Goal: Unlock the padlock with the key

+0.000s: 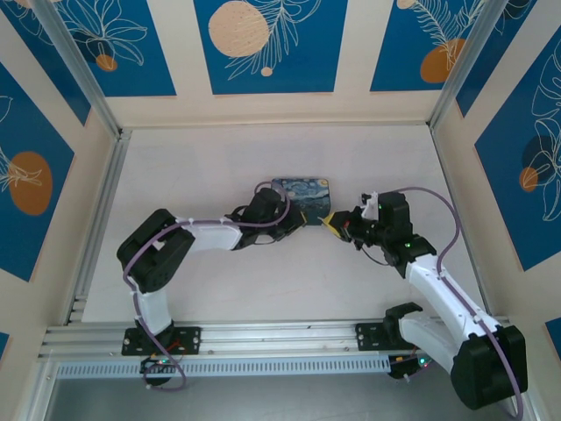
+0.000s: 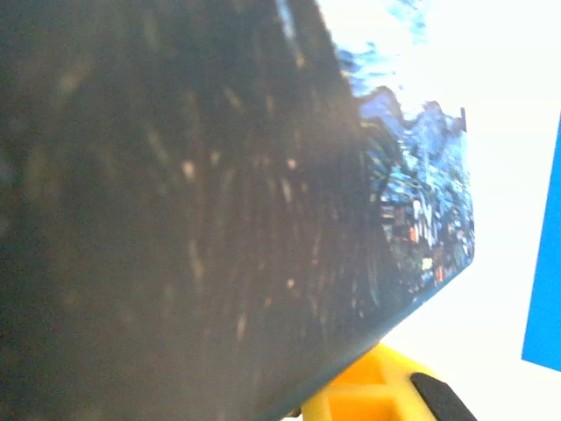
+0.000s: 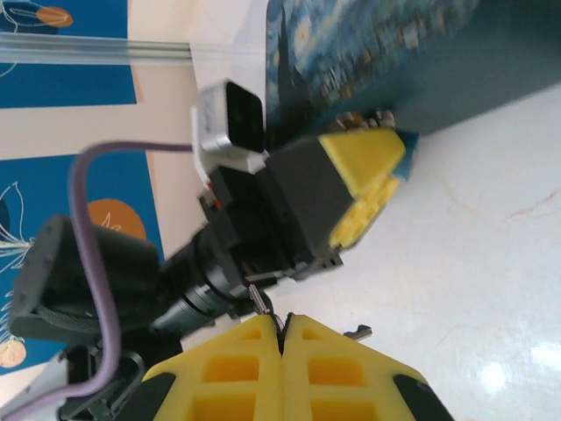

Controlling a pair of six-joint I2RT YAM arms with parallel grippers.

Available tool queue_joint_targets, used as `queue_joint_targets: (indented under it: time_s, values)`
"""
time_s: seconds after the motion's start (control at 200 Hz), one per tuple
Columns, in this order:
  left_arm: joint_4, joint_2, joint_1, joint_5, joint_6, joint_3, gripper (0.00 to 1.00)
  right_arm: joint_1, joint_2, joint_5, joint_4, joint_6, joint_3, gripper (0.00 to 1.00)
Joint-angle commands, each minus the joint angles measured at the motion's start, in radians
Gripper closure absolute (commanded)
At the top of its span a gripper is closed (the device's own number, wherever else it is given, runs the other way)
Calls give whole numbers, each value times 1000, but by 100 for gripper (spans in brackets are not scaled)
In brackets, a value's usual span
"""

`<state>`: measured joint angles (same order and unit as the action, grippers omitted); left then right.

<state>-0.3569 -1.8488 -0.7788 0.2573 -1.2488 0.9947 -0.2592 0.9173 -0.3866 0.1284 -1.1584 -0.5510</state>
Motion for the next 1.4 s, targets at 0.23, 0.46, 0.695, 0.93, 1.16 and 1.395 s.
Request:
queue_joint_targets:
  time_s: [0.23, 0.46, 0.695, 0.93, 1.16, 1.395]
  values:
    - [-69, 11, 2, 61, -102, -14, 100, 44, -15, -96, 80, 74, 24, 100]
    - [-276, 12, 7, 66, -222, -134, 100, 115, 5, -176, -24, 58, 104, 100]
    - [-400, 3, 7, 57, -315, -167, 100, 180, 13, -269, -128, 61, 163, 100]
    - [-375, 38, 4, 60, -317, -141, 100, 206, 53, -311, -217, 39, 187, 100]
    - [-342, 55, 5, 79, -283, -111, 100, 204, 94, -261, -314, -39, 218, 100]
    - [-329, 59, 6, 107, -236, -82, 100, 197, 161, -252, -397, -83, 205, 100]
